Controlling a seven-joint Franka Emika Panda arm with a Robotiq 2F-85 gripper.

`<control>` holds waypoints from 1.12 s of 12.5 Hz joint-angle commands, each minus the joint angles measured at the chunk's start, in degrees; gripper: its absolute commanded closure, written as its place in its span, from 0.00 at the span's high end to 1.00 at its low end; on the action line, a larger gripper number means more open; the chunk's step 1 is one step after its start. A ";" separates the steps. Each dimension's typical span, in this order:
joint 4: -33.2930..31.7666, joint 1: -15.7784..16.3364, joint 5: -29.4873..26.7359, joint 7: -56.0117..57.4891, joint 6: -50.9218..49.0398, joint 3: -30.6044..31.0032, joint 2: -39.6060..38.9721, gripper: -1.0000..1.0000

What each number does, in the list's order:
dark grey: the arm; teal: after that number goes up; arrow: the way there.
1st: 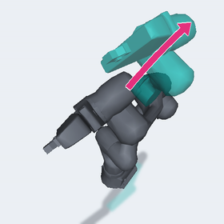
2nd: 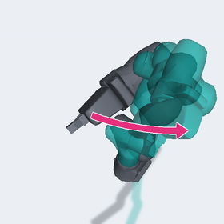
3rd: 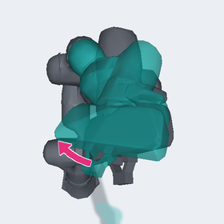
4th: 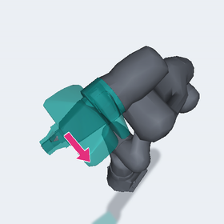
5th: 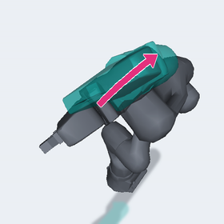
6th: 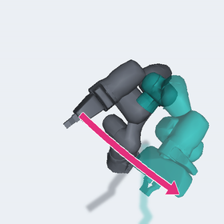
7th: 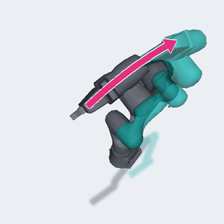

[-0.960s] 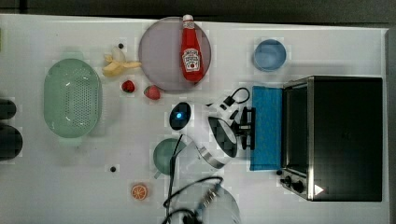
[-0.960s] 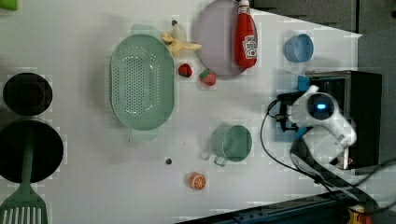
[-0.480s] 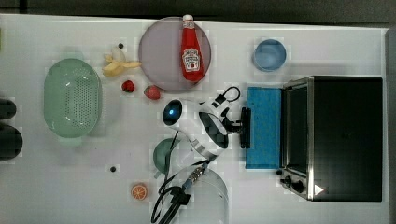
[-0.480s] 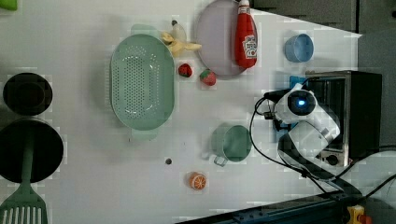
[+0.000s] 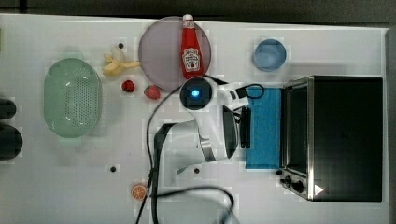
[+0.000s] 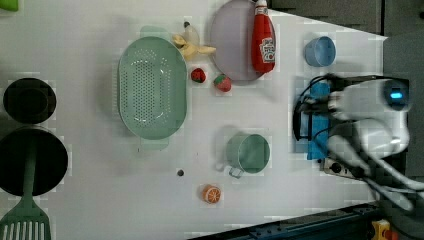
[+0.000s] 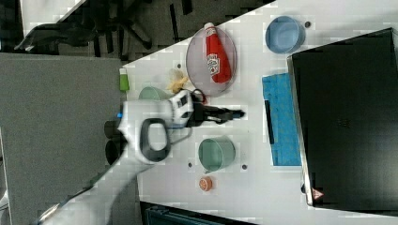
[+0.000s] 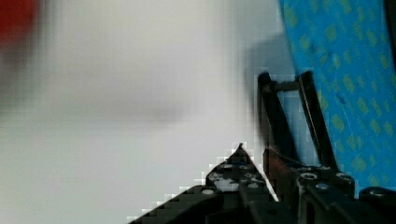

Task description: Flap open oven.

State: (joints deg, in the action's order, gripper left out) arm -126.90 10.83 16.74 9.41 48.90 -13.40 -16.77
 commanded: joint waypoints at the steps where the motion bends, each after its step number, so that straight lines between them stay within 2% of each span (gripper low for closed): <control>1: 5.31 -0.52 -10.32 -4.12 -8.17 -1.00 10.74 0.18; 3: 9.86 -0.52 -15.86 -5.60 -20.31 -1.32 16.05 0.18; 6: 20.26 -0.46 -14.99 -6.01 -36.55 -1.14 20.71 0.18; 8: 24.91 -0.46 -15.35 -6.35 -48.15 -1.25 22.12 0.18; 10: 27.38 -0.47 -15.29 -6.42 -51.71 -1.33 22.35 0.18; 14: 28.13 -0.50 -15.25 -6.41 -49.64 -1.56 22.21 0.18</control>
State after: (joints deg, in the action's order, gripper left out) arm -97.58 10.20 1.64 5.81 -0.86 -14.97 8.53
